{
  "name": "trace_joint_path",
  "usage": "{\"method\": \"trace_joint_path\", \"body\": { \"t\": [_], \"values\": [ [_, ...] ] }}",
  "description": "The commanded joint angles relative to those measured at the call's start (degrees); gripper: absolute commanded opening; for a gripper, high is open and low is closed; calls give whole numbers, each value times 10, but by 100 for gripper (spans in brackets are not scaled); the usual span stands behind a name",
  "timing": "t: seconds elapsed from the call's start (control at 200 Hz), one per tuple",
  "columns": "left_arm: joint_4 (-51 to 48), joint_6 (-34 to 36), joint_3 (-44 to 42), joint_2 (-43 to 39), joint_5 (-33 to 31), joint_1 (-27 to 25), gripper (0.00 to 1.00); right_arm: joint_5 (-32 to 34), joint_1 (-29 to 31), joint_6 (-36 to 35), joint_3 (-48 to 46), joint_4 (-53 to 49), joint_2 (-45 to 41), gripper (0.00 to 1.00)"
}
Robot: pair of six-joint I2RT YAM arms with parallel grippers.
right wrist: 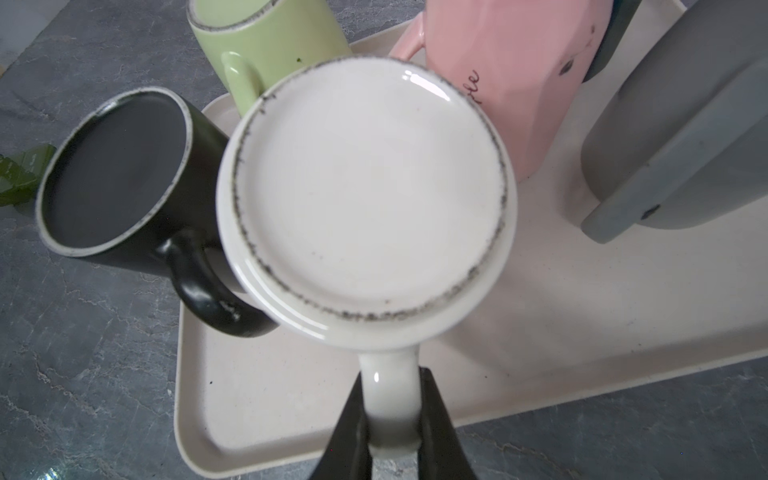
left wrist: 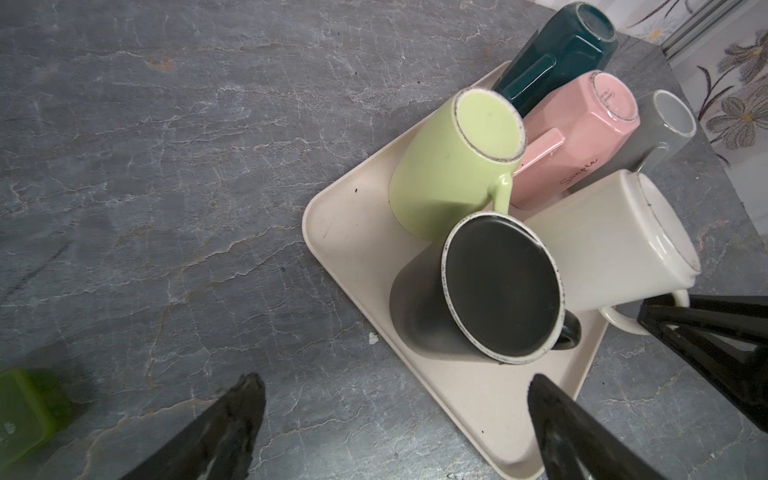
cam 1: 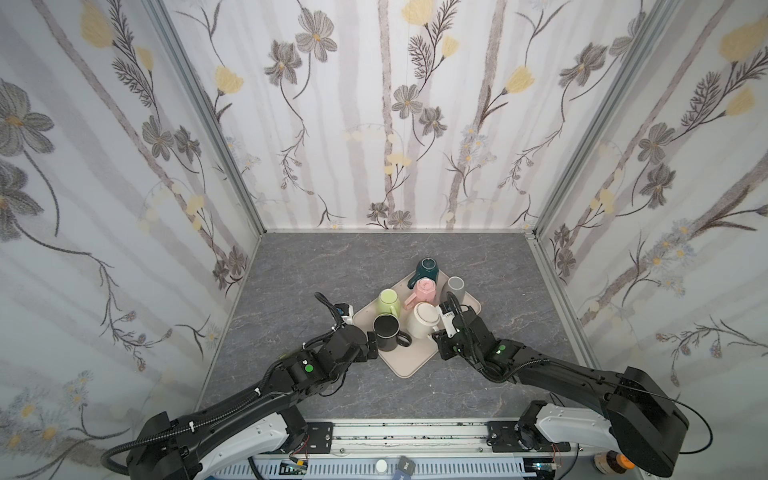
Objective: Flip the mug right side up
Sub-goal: 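Close the right gripper on the white mug handle and lift it, then raise the white mug above the tray while the left gripper approaches it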
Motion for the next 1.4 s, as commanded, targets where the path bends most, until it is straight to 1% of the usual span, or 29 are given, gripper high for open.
{"method": "trace_joint_path", "body": {
  "t": [0.0, 0.245, 0.49, 0.61, 0.704, 0.819, 0.939, 1.124, 1.309, 1.399],
  "values": [
    [17, -10, 6, 5, 1, 1, 100, 0, 1, 13, -4, 53, -20, 0],
    [27, -5, 3, 5, 10, 1, 100, -10, 1, 35, -19, 62, -81, 0],
    [35, -6, 0, 10, 23, 1, 100, -7, 1, 56, -36, 74, -143, 0],
    [41, -5, 1, 11, 32, 1, 100, 5, 0, 87, -46, 95, -165, 0],
    [54, -3, 3, 10, 42, 1, 100, -7, -1, 104, -45, 110, -177, 0],
    [72, 0, 13, 8, 63, 1, 100, -16, -1, 123, -39, 130, -179, 0],
    [87, 5, 26, 9, 91, 0, 100, -8, 0, 156, -37, 158, -173, 0],
    [97, 18, 52, 14, 123, 0, 100, -14, 0, 173, -12, 190, -146, 0],
    [93, 22, 98, 27, 155, 1, 100, -22, -1, 194, 2, 229, -141, 0],
    [113, 19, 112, 36, 177, 0, 100, -23, -1, 203, 11, 237, -133, 0]
  ]
}}
